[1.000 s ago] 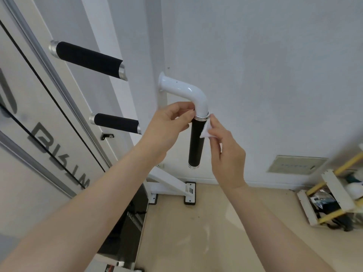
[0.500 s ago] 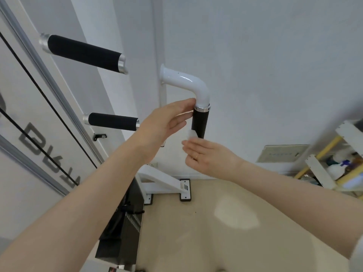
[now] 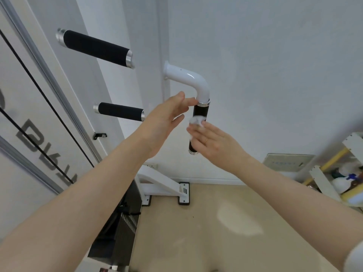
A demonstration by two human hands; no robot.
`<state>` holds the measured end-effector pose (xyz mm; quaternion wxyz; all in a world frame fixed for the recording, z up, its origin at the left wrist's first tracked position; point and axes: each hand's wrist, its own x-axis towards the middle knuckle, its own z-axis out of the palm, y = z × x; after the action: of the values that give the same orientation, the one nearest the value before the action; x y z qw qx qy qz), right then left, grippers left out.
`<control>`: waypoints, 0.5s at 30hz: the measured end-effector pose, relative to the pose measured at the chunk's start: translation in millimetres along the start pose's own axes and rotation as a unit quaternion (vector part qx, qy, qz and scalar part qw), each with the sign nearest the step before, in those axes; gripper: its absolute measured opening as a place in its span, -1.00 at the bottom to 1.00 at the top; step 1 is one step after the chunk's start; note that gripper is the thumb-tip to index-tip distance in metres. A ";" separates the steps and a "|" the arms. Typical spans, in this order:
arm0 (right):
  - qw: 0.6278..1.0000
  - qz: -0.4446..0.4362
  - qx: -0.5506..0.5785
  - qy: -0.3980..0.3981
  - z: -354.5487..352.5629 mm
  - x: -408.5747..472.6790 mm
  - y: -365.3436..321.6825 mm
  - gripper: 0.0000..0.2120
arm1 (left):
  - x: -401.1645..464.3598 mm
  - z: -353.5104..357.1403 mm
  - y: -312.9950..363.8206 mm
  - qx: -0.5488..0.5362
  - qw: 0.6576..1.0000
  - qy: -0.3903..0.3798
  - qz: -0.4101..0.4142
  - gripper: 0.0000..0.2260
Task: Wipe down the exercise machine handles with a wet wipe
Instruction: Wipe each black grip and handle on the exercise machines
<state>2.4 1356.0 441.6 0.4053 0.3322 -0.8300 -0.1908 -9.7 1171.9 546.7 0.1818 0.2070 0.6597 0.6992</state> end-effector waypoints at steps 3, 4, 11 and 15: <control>0.994 -0.082 0.036 -0.061 16.6 -20.7 1.2 -0.65 | 8.5 10.5 -3.6 -0.030 0.998 0.058 0.008 -0.74; 0.991 -0.104 0.062 -0.058 19.1 -23.4 9.0 -0.67 | 11.9 13.8 -5.2 -0.030 0.996 0.081 0.010 -0.77; 0.802 0.448 0.393 0.021 -0.9 -24.6 45.9 -0.86 | 24.1 28.6 -21.2 0.087 0.977 0.183 0.062 -0.84; 0.339 0.587 0.726 0.118 -13.5 35.2 54.0 -0.84 | 26.7 34.5 -17.0 0.161 0.951 0.250 0.090 -0.92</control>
<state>-24.1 1368.6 500.6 0.1064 -0.0581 -0.5669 0.8148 -14.4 1216.3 532.5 -0.0885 0.1104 0.7661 0.6269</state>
